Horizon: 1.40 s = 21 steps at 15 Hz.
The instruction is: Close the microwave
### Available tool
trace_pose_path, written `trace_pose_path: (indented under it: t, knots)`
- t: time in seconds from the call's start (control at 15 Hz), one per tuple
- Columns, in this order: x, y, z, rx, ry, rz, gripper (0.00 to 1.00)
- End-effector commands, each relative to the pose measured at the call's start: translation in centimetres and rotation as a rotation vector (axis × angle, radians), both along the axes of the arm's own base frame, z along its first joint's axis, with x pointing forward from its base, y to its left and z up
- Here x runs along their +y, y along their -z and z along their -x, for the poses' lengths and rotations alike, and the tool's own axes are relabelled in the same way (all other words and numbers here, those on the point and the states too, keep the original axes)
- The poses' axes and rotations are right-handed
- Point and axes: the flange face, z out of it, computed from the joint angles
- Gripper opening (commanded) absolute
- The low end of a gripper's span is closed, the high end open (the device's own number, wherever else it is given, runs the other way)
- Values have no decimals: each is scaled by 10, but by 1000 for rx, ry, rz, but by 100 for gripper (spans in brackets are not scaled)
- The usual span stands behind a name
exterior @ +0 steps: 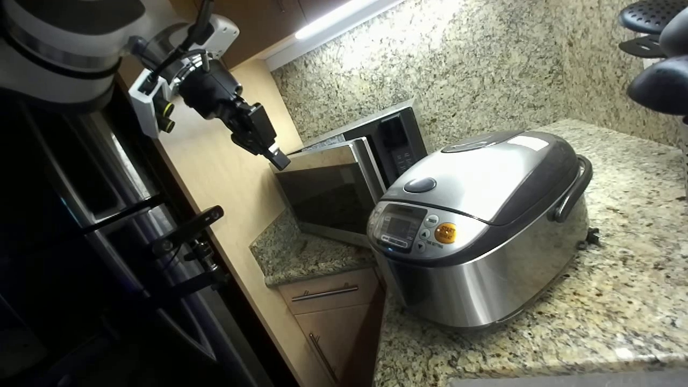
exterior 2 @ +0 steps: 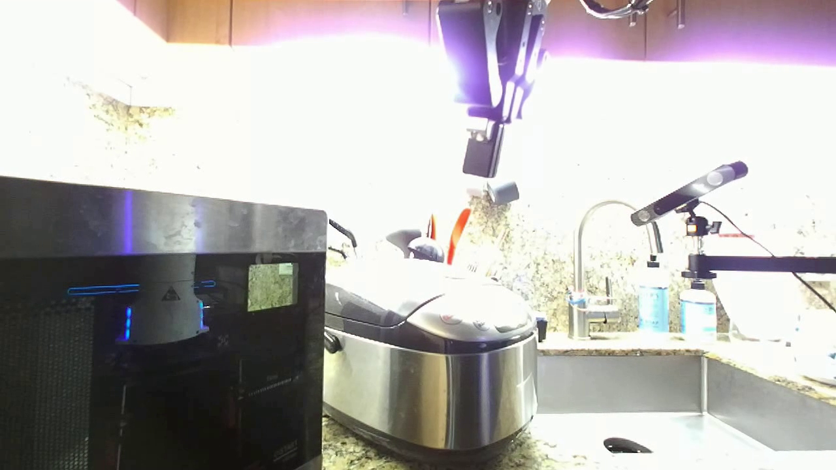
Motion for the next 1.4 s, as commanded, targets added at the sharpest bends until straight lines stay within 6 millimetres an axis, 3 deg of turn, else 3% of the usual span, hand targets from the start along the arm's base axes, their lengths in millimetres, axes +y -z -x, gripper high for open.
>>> trace_pose_path:
  t: [0.0, 0.8, 1.33]
  knots:
    - [-3, 8, -10, 21, 10, 19, 0]
    - [3, 48, -90, -30, 9, 180, 0]
    - [47, 47, -129, -47, -97, 179, 0]
